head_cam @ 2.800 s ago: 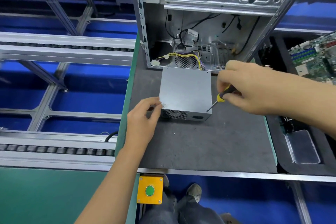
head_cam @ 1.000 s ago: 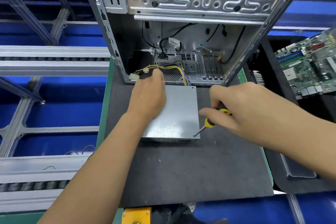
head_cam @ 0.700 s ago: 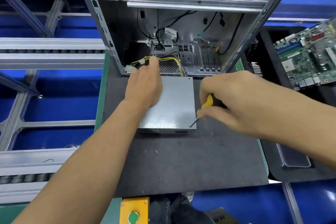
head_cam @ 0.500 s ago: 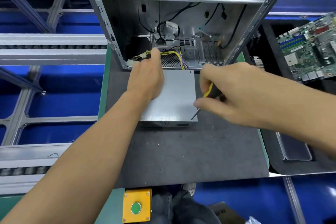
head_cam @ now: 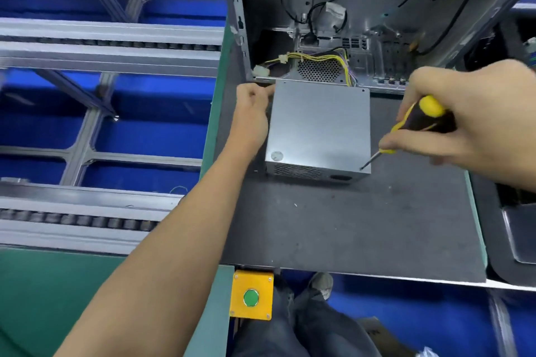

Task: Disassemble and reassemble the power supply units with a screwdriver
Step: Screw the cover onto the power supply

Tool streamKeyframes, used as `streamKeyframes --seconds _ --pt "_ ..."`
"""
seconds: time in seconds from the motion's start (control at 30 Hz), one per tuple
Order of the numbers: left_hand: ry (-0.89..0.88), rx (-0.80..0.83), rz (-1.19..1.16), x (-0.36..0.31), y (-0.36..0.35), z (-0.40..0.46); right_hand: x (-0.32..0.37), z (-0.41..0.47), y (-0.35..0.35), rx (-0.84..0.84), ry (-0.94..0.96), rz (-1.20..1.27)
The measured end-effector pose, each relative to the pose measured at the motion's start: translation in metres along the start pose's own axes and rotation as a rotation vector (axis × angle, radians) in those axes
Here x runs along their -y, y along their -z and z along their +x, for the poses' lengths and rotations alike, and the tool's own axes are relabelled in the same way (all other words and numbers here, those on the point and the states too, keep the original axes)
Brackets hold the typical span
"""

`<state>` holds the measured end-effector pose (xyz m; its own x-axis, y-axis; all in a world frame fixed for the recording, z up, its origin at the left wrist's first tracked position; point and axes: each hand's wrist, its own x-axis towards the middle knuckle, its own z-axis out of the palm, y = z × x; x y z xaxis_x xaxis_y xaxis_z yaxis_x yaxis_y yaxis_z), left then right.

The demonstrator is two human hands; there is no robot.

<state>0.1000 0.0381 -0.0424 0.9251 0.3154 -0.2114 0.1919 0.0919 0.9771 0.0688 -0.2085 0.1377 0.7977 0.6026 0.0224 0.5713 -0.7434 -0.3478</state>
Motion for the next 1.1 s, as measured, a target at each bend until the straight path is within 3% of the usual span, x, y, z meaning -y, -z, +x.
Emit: streamKeyframes --seconds 0.13,0.4,0.5,0.67,0.87,1.1 --pt "0.006 -0.049 -0.087 0.004 -0.009 0.003 0.006 0.002 -0.017 -0.124 0.034 -0.145" --pt "0.014 -0.055 -0.183 0.003 -0.014 0.004 -0.007 0.0 -0.014 -0.193 -0.103 0.092" --pt "0.018 -0.079 -0.192 0.005 -0.015 0.006 -0.021 -0.003 -0.011 -0.167 -0.128 -0.027" --pt "0.002 -0.072 -0.15 0.005 -0.014 0.003 -0.025 -0.003 0.003 -0.006 -0.024 0.03" --pt "-0.016 -0.072 -0.095 0.003 -0.01 -0.002 -0.029 -0.009 0.006 0.047 -0.103 -0.137" --pt "-0.083 -0.129 -0.039 0.0 0.003 -0.01 -0.005 -0.005 0.018 0.081 0.032 -0.193"
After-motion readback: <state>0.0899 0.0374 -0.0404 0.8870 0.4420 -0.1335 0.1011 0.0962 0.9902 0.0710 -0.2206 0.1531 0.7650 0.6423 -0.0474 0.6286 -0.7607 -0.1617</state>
